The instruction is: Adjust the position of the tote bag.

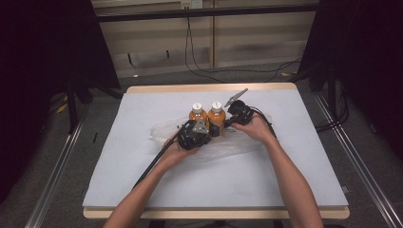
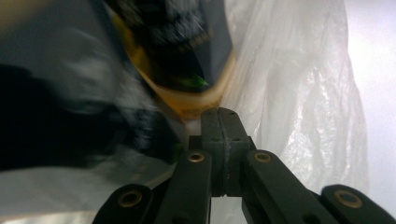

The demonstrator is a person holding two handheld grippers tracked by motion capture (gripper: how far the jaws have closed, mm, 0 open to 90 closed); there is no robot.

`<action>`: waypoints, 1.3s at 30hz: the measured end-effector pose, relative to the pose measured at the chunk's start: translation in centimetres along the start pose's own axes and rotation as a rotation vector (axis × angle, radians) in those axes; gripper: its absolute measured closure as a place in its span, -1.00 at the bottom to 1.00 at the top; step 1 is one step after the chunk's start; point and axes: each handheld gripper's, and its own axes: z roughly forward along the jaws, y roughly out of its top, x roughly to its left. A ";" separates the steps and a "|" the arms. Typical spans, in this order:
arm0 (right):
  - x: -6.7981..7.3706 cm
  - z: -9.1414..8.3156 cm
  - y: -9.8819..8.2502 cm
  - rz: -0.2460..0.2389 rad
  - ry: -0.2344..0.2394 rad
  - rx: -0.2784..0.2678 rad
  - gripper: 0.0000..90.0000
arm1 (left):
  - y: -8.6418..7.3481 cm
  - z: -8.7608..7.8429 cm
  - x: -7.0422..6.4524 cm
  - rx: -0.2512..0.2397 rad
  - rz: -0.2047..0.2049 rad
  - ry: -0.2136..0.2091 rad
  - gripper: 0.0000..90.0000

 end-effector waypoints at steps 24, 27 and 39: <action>-1.4 2.5 0.8 0.100 -0.044 0.051 1.00 | -1.5 -0.8 -1.0 -0.009 0.003 -0.092 1.00; -1.6 2.6 0.9 0.112 -0.045 0.048 1.00 | -1.5 -0.9 -1.3 -0.008 0.011 -0.091 1.00; -2.9 3.4 1.8 0.168 -0.033 0.034 1.00 | -1.8 -1.3 -2.2 -0.016 0.041 -0.131 1.00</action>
